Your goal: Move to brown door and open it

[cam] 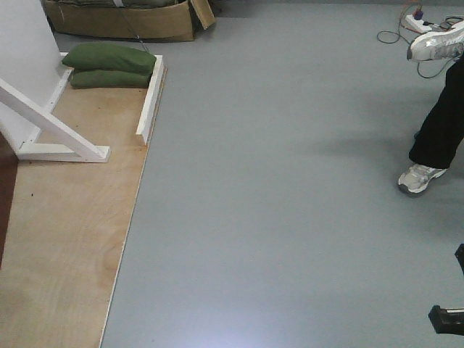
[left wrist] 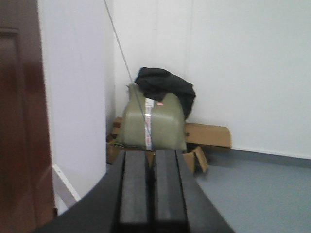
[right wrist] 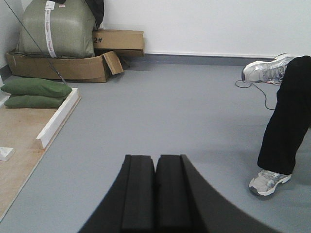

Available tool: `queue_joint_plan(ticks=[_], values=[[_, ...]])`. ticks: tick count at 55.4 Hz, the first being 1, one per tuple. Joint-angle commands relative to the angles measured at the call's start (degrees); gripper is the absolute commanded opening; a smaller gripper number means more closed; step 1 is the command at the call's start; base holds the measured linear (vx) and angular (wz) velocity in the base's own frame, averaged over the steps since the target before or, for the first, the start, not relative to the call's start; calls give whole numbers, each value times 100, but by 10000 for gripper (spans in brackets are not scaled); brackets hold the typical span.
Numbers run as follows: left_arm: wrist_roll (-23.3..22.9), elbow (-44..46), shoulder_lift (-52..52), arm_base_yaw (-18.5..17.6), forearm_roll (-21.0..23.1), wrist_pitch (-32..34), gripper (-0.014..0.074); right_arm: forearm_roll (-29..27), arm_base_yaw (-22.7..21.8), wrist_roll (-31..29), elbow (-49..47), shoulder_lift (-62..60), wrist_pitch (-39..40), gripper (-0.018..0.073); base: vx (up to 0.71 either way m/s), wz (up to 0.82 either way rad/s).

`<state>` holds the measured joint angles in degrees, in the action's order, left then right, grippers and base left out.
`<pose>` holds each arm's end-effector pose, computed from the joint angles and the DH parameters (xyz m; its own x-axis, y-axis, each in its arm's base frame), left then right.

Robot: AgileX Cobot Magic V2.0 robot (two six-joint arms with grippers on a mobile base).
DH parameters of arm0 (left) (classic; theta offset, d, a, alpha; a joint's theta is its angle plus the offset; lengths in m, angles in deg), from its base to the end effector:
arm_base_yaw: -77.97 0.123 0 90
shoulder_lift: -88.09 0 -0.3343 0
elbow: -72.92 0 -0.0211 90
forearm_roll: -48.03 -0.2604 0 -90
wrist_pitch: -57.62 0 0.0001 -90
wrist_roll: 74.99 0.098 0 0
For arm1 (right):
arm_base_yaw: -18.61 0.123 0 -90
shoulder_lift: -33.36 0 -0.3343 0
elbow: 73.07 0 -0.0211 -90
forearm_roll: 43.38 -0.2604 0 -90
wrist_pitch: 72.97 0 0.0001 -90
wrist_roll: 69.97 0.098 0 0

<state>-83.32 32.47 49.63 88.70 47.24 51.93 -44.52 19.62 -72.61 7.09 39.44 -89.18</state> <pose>0.0857 0.0164 0.4108 0.1163 -0.1116 -0.9869 -0.1738 0.9761 -0.1308 0.0217 0.0009 0.1753 -0.2148 -0.0308 -0.9762 -0.0289 0.9993 -0.0251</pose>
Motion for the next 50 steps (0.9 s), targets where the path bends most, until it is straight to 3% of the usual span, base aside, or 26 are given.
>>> queue_joint_plan(ticks=[1,8,12,29,41,50], values=[[-164,797,-545,397,41,477,-3,38,-10,-32,22,-87,471,0,0,0],[-807,1593,-1218,1097,41,482,-3,38,-10,-32,22,-87,471,0,0,0],[-1434,2099,-1660,1504,41,482,-3,38,-10,-32,22,-87,471,0,0,0],[-3356,3541,-2994,2948,41,480,-3,38,-10,-32,22,-87,471,0,0,0],[-3759,4102,-3292,4035,41,474,-3,38,-10,-32,22,-87,471,0,0,0],[-4602,4145,-3466,4783,79,630,-3,38,-10,-32,22,-87,471,0,0,0]])
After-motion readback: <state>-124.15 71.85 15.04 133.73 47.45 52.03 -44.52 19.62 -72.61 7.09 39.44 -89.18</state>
